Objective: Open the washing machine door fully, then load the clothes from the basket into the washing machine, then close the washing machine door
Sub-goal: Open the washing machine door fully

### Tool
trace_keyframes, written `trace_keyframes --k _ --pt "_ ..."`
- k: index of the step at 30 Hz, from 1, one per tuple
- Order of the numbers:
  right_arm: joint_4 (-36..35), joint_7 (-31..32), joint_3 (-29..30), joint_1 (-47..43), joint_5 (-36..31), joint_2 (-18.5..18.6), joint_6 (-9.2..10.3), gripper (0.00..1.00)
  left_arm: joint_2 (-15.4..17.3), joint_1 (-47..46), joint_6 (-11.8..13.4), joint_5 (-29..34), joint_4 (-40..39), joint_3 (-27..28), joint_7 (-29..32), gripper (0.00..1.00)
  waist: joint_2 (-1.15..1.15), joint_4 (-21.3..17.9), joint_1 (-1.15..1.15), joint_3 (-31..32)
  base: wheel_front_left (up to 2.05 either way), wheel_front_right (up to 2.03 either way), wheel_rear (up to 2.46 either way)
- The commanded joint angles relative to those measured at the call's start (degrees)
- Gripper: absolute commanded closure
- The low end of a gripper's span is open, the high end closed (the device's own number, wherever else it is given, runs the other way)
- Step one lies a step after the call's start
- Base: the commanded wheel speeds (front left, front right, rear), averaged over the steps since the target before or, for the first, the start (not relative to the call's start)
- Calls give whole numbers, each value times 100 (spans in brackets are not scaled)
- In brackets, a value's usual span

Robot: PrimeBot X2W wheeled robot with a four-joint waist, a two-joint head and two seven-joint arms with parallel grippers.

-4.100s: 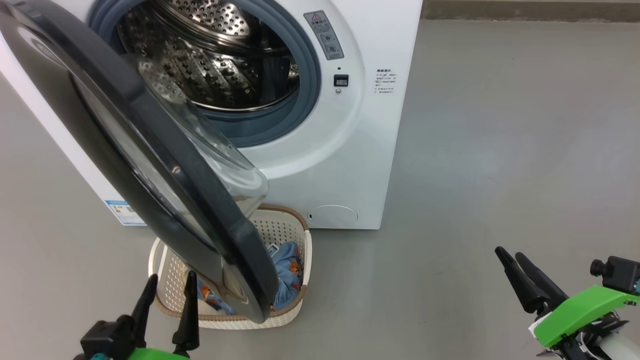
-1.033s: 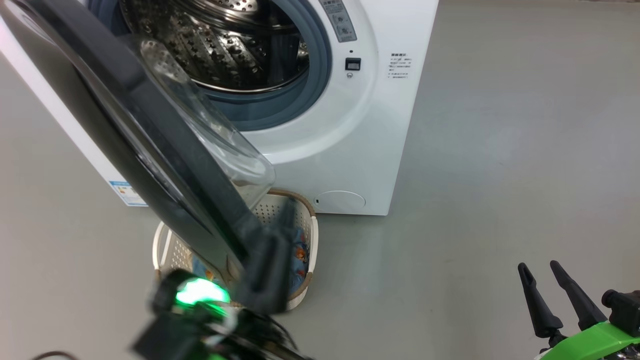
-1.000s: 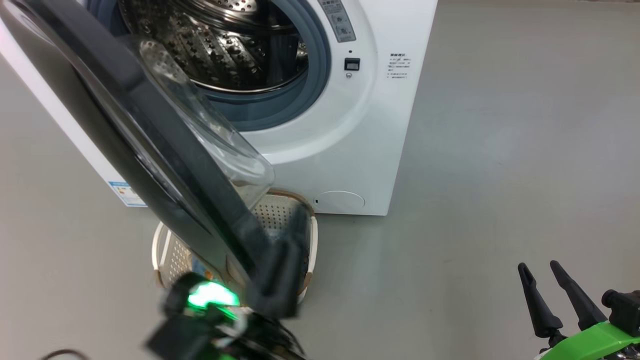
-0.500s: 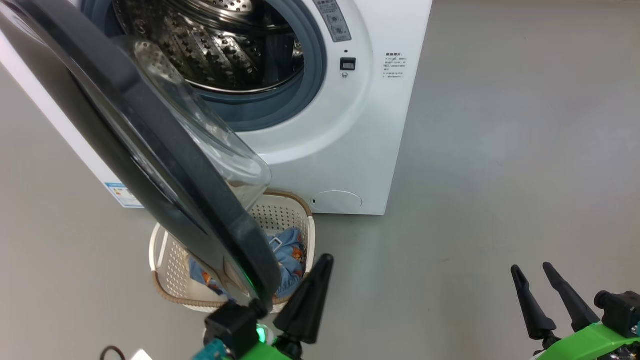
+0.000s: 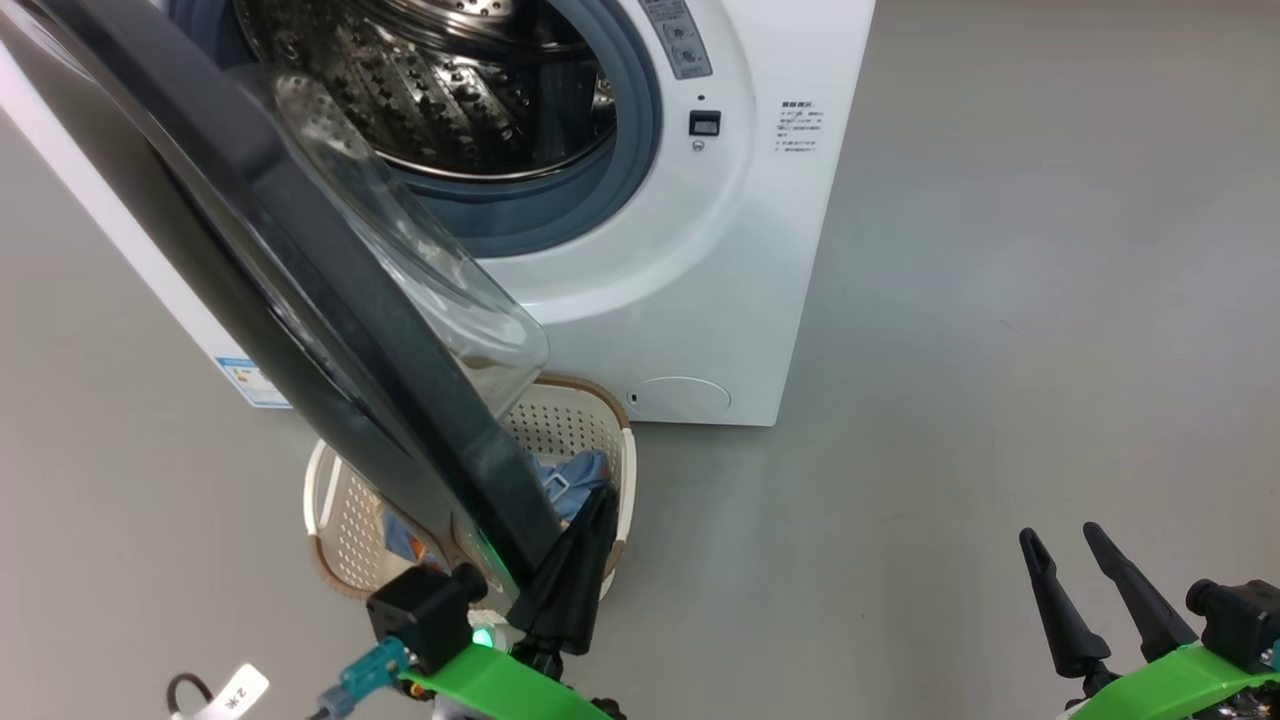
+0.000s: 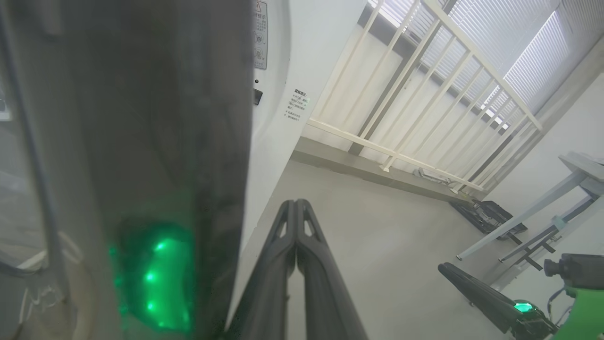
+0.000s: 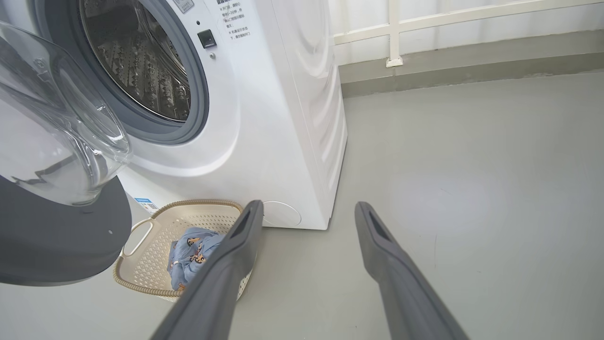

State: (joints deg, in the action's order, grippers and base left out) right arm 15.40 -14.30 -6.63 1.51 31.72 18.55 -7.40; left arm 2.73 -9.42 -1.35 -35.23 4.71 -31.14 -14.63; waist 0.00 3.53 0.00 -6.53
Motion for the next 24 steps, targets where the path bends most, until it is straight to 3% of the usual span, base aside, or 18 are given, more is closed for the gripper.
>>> trace_keyframes --k 1,24 --pt "-134 -70 -104 165 -71 112 -9 0 15 -226 -28 -50 -98 225 -37 100 0 8 0 -3 0 0 0" --pt "-194 -70 -57 148 -73 137 -9 0 15 -108 -91 -125 70 572 -37 100 0 403 0 17 0 0 0"
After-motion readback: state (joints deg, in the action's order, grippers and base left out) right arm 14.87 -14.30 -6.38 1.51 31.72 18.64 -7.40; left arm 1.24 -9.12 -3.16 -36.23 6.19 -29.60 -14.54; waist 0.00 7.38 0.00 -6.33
